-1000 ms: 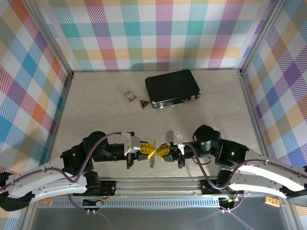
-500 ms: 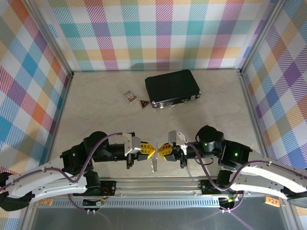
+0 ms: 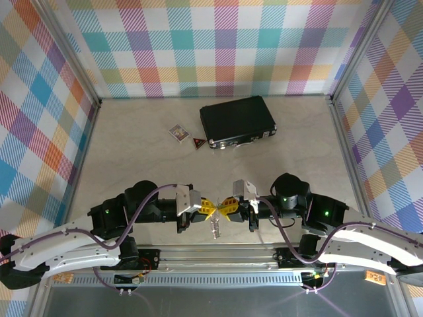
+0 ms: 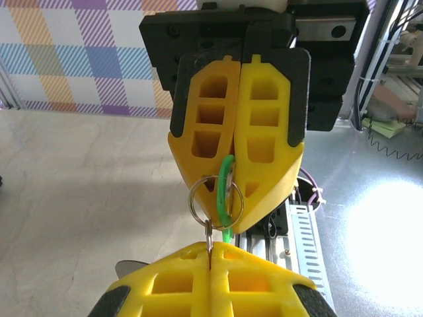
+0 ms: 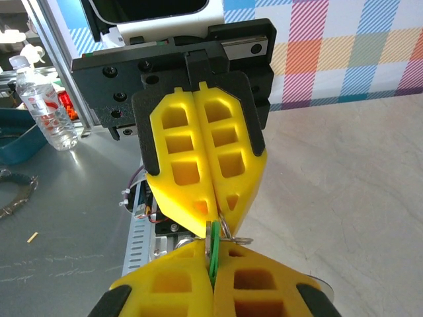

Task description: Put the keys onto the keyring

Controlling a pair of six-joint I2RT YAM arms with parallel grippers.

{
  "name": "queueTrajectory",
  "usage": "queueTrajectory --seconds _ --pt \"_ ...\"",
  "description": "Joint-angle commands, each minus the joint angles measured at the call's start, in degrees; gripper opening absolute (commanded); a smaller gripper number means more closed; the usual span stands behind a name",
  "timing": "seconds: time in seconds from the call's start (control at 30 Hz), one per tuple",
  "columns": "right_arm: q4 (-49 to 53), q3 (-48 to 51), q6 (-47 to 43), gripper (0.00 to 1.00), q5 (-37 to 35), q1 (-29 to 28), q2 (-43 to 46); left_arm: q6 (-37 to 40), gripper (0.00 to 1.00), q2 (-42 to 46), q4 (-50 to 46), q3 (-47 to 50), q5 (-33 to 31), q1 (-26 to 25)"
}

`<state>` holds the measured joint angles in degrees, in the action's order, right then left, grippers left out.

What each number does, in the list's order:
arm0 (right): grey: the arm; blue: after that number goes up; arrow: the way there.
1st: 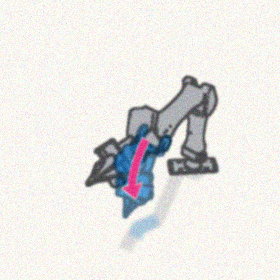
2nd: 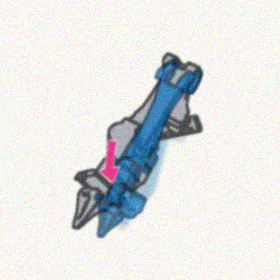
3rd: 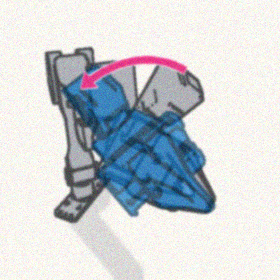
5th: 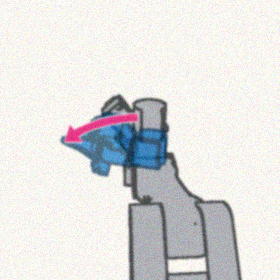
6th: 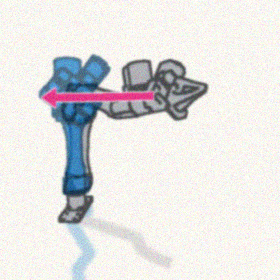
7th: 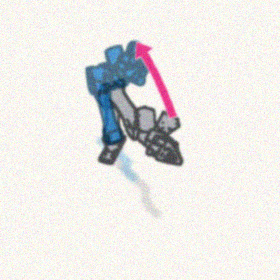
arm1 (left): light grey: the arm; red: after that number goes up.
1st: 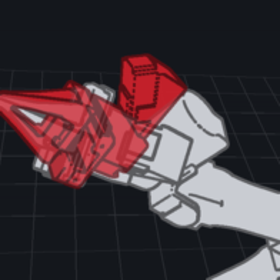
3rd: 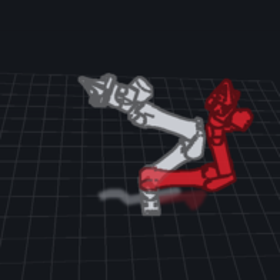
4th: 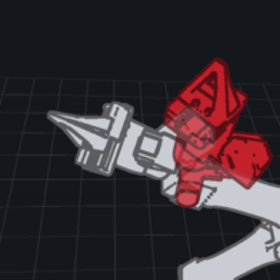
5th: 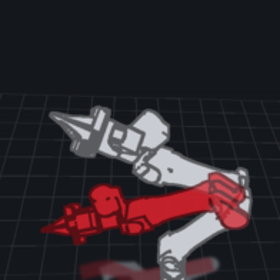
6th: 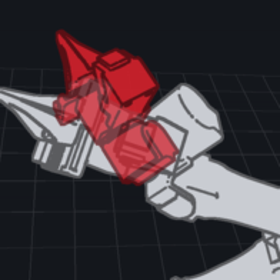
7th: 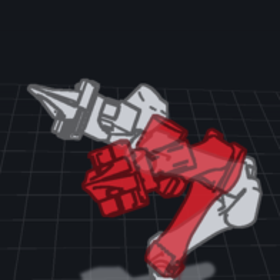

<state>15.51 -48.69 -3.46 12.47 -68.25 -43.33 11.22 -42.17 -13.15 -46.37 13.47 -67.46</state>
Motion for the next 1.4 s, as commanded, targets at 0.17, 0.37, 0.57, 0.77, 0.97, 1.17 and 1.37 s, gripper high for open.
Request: queueTrajectory --seconds 0.17,0.37,0.57,0.77,0.97,1.17,1.37 --pt "-0.75 -0.79 -0.93 0.0 -0.28 -0.3 1.63 -0.06 0.0 -0.63 0.77 -0.25 0.47 0.03" --pt "1.84 -2.22 -1.39 0.0 -2.99 -0.31 2.14 -0.19 0.0 -0.63 -0.3 -0.06 -2.58 0.01" --pt "6.85 -5.29 -0.77 0.0 -7.23 -0.31 -1.09 -1.1 0.0 -0.62 1.12 1.81 -5.67 0.0" --pt "8.28 -7.16 -0.42 0.0 -9.61 -0.29 -3.48 -2.51 0.15 -0.03 3.28 4.21 -9.33 -0.04" --pt "10.47 -9.12 -0.27 0.0 -13.21 -0.21 -6.68 -4.29 0.41 1.48 4.49 6.41 -12.32 0.01" --pt "13.09 -11.63 0.25 0.0 -14.72 0.83 -10.23 -7.02 0.58 4.83 8.45 10.24 -15.74 -0.04" --pt "14.49 -14.11 1.35 0.0 -15.98 1.92 -13.77 -8.06 0.81 5.98 8.45 11.74 -17.52 0.02"
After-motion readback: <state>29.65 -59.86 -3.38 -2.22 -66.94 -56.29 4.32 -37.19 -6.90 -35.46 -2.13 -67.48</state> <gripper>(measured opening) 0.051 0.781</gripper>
